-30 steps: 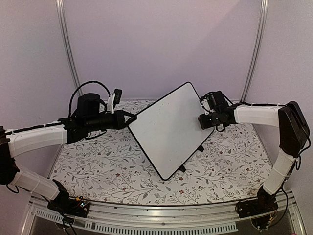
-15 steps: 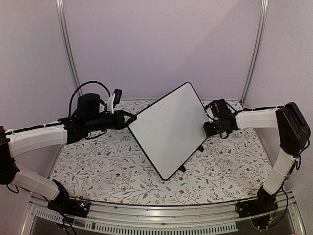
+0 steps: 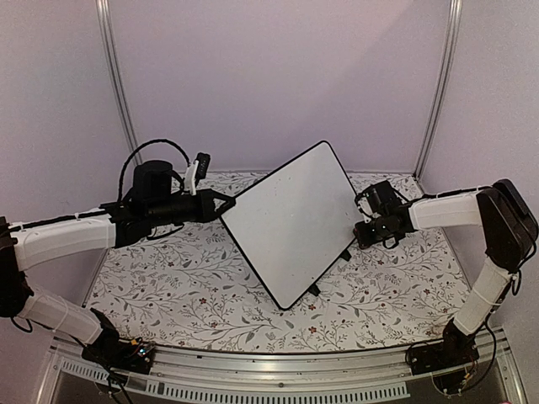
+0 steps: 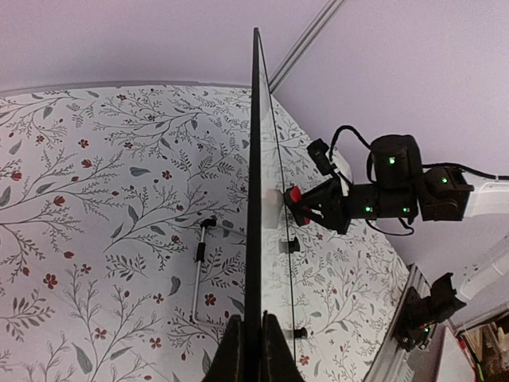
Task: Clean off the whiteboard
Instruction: Erase the whiteboard on the whiteboard stand.
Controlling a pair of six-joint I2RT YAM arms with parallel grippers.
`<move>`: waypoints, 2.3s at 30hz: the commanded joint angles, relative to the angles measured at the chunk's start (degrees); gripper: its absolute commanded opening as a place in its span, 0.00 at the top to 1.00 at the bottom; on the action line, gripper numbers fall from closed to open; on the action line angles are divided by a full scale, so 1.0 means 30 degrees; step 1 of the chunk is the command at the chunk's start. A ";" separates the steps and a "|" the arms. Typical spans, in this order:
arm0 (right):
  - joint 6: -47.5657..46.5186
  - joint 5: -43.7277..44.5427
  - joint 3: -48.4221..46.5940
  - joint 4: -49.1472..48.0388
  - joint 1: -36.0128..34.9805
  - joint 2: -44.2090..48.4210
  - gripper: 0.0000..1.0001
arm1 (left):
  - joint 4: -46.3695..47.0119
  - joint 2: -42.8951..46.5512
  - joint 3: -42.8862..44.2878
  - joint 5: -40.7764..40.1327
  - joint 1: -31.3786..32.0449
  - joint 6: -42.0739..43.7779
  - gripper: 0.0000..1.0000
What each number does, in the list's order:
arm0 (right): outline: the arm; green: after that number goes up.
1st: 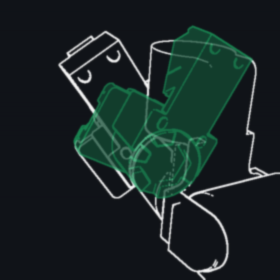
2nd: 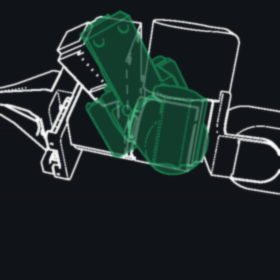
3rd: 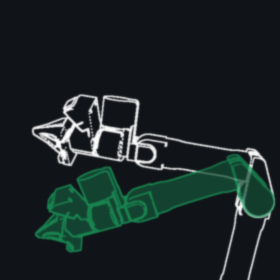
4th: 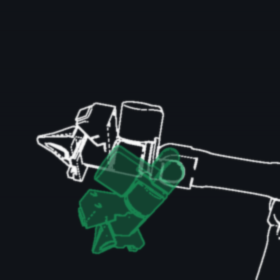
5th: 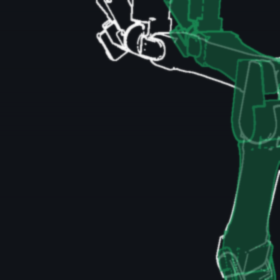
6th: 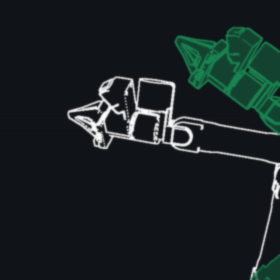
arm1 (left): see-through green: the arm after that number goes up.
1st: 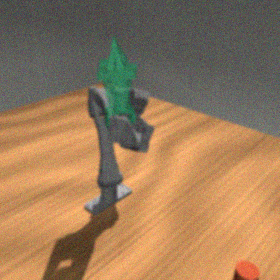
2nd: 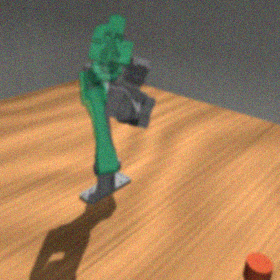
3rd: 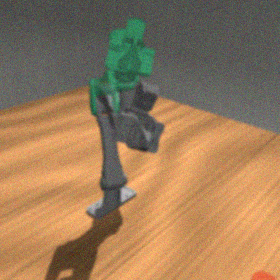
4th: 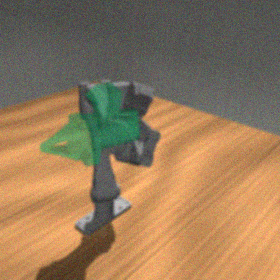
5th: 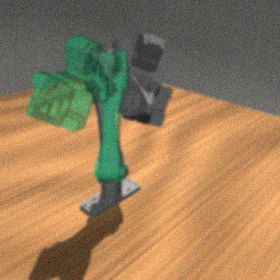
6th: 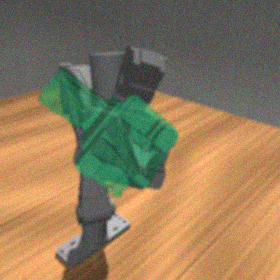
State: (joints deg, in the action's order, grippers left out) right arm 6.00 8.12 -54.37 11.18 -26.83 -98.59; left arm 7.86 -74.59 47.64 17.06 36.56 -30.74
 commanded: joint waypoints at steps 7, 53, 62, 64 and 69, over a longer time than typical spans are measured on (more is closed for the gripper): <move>-0.0458 -0.0522 -0.2570 0.0416 -0.0256 -0.0797 0.78 | -0.0949 -0.0387 -0.0138 0.2481 0.0730 0.2044 1.00; -0.0099 -0.0499 -0.2643 0.0206 -0.0423 -0.0730 0.78 | -0.0964 -0.0435 -0.0070 0.2588 0.0781 0.2059 1.00; -0.0311 0.0092 -0.6108 0.1282 -0.0373 -0.2098 0.77 | -0.0979 -0.0421 -0.0059 0.2661 0.0772 0.2077 1.00; -0.0413 0.0151 -0.6777 0.1420 -0.0373 -0.2350 0.77 | -0.0979 -0.0394 -0.0051 0.2684 0.0772 0.2086 1.00; -0.0562 0.0058 -0.8077 0.1691 -0.0315 -0.3080 0.77 | -0.0993 -0.0361 -0.0057 0.2662 0.0771 0.2089 1.00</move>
State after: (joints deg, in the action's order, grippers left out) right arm 5.04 9.76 -75.53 16.67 -27.14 -104.77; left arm 7.75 -74.65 47.66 16.95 36.56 -30.72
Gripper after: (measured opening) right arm 0.232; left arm 0.043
